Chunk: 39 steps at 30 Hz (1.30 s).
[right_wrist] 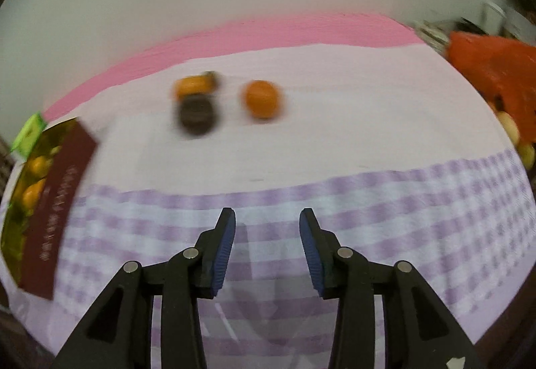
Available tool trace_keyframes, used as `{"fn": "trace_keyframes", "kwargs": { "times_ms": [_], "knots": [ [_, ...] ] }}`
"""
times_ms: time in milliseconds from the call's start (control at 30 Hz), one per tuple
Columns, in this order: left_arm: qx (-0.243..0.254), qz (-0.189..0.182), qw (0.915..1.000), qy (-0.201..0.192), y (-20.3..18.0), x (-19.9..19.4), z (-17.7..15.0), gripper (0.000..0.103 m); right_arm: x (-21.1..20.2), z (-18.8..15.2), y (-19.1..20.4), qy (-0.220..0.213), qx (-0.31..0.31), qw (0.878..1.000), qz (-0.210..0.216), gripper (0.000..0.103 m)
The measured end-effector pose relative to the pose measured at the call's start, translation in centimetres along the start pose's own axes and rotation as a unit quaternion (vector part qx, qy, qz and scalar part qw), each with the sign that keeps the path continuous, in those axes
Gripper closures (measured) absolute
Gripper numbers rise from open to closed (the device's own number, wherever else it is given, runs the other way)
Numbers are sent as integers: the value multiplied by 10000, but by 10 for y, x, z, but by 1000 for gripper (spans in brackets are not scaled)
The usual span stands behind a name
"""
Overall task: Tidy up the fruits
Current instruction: 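Move both open grippers back toward the remaining fruits, then grasp the last dark brown fruit with the left gripper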
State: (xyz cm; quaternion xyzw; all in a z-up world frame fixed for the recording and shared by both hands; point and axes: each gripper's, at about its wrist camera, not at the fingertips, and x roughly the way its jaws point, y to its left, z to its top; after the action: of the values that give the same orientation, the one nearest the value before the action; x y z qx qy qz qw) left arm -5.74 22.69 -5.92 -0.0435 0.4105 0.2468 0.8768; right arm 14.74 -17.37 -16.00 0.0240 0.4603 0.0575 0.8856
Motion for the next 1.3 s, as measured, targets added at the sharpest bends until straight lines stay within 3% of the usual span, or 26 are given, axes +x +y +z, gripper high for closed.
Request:
{"fn": "trace_keyframes", "kwargs": {
  "times_ms": [167, 300, 433, 533, 667, 800, 967, 1133, 1300],
  "knots": [
    [304, -306, 9991, 22, -22, -7, 1, 18, 9, 11, -38, 66, 169, 9994, -305, 62],
    [835, -902, 9924, -11, -56, -19, 10, 18, 14, 24, -56, 45, 199, 9989, -427, 56],
    [1383, -1586, 9776, 81, -103, -25, 25, 18, 23, 36, -73, 4, 215, 9985, -505, 54],
    [1600, -2220, 9616, 182, -139, -24, 39, 18, 28, 39, -84, -51, 293, 9983, -505, 51],
    [1574, -3061, 9369, 614, -191, 0, 65, 18, 31, 39, -89, -248, 283, 9985, -408, 40],
    [1363, -3461, 9248, 796, -234, 30, 83, 18, 30, 39, -92, -286, 324, 9988, -238, 34],
    [1398, -3624, 9157, 1033, -289, 66, 90, 18, 30, 40, -90, -282, 322, 9991, -57, 26],
    [1607, -3251, 9260, 1045, -333, 98, 87, 20, 34, 42, -87, -243, 249, 9994, -20, 19],
    [1634, -3120, 9305, 1002, -355, 115, 87, 20, 32, 41, -88, -277, 336, 9990, 132, 16]
  ]
}}
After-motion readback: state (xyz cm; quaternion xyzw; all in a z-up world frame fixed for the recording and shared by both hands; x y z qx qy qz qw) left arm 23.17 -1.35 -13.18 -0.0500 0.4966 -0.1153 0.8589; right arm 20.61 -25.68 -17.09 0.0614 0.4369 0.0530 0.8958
